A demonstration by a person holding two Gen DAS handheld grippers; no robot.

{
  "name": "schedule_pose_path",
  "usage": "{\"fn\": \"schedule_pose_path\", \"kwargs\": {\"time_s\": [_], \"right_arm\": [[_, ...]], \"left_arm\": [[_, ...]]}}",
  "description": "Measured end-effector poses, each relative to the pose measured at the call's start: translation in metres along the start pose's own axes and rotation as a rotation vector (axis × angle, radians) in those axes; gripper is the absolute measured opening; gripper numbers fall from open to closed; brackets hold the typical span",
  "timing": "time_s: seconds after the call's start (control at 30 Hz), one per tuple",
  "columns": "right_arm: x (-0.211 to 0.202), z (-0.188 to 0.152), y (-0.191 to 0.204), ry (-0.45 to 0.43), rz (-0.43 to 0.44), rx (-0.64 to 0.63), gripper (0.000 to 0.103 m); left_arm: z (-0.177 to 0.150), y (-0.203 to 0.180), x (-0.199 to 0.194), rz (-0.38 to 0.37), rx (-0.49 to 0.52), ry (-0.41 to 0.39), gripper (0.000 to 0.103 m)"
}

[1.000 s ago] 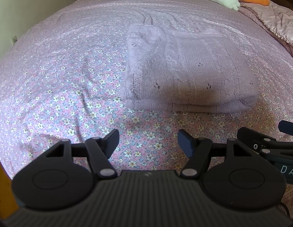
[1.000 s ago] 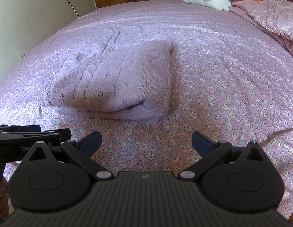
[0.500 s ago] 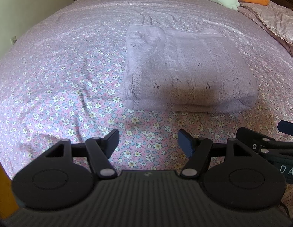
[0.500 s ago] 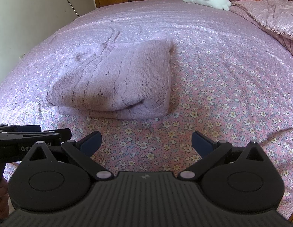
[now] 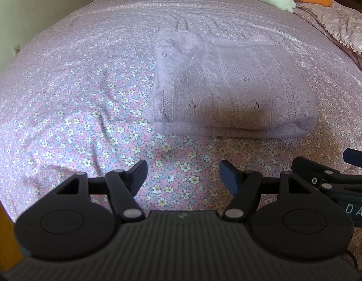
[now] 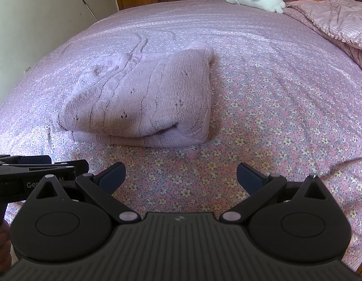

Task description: Fold small clothes

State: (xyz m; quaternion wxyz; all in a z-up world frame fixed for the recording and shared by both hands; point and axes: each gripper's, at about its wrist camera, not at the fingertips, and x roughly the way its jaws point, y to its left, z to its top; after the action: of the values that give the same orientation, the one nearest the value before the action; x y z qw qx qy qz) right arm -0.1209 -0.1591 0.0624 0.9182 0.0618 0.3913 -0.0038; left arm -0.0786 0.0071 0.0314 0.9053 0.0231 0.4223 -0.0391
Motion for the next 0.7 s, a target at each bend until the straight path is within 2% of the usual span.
{"fn": "schedule_pose_path", "kwargs": {"time_s": [0.7], "right_arm": [[-0.0002,-0.0001,0.0002,0.0,0.0,0.0,0.103]], "left_arm": [[-0.0007,0.0015,0.0011,0.0,-0.003,0.001,0.07]]}}
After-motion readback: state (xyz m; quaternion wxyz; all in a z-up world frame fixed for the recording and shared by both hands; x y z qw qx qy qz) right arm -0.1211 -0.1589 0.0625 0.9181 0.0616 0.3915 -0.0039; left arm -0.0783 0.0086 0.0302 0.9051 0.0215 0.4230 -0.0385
